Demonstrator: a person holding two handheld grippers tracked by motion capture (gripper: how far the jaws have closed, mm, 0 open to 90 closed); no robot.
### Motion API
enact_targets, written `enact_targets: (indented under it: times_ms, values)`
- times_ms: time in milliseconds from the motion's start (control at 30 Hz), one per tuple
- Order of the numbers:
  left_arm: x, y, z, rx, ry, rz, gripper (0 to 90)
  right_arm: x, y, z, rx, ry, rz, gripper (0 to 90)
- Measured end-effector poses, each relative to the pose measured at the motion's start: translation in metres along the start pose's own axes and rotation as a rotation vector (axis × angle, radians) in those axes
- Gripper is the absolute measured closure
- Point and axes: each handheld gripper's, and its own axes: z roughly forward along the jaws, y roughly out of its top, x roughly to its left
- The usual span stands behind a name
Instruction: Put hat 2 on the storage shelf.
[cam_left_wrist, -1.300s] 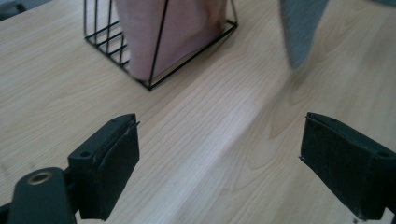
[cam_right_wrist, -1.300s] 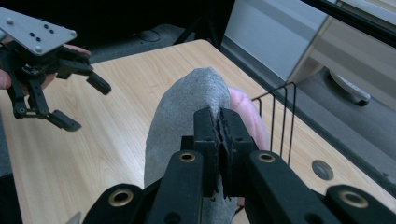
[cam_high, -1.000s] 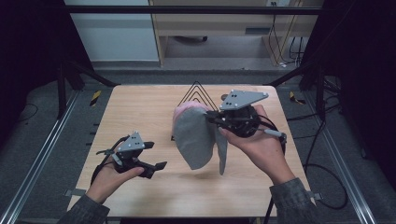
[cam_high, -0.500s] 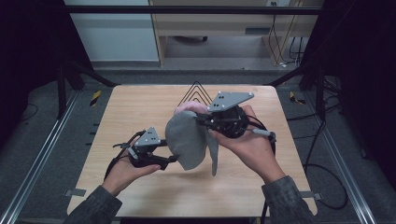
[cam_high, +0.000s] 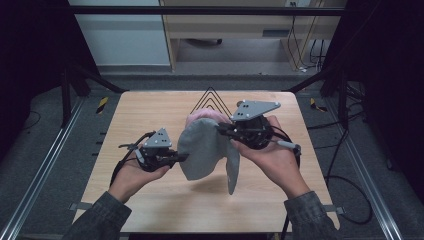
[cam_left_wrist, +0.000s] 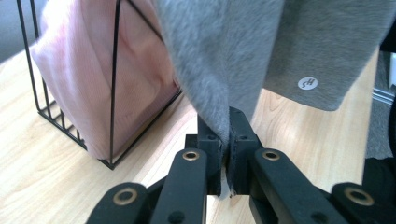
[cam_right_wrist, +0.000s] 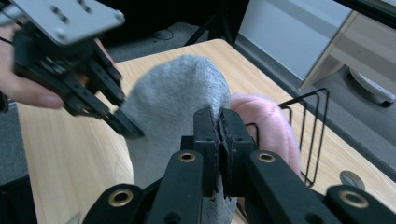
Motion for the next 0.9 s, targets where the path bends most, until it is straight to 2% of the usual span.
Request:
enact_targets:
  times_ms: [167, 300, 367, 400, 600, 733, 767, 800, 900]
  values:
    - [-0.004, 0.023, -0.021, 0.003, 0.022, 0.057, 86.1, -0.006, 0.004, -0.014, -0.021, -0.023, 0.004, 86.7]
    - [-0.002, 0.045, -0.038, -0.014, 0.033, 0.072, 86.7, -0.011, 0.015, -0.028, -0.042, -0.045, -0.001, 86.6]
    - [0.002, 0.062, -0.048, -0.022, 0.052, 0.084, 87.0, -0.017, 0.023, -0.037, -0.054, -0.067, 0.002, 86.6]
    - [0.002, 0.062, -0.048, -0.022, 0.052, 0.084, 87.0, -0.017, 0.023, -0.037, -0.054, -0.067, 0.002, 86.6]
    - [0.004, 0.093, -0.058, -0.048, 0.074, 0.111, 87.1, -0.036, 0.04, -0.048, -0.088, -0.075, 0.025, 86.6]
    - [0.004, 0.104, -0.063, -0.077, 0.079, 0.106, 87.2, -0.046, 0.048, -0.053, -0.105, -0.082, 0.023, 86.6]
    - [0.005, 0.111, -0.064, -0.092, 0.088, 0.105, 87.2, -0.053, 0.053, -0.055, -0.114, -0.088, 0.027, 86.6]
    - [0.005, 0.111, -0.064, -0.092, 0.088, 0.105, 87.2, -0.057, 0.055, -0.056, -0.115, -0.09, 0.028, 86.6]
    - [0.007, 0.12, -0.066, -0.107, 0.108, 0.108, 87.2, -0.062, 0.059, -0.057, -0.118, -0.096, 0.027, 86.6]
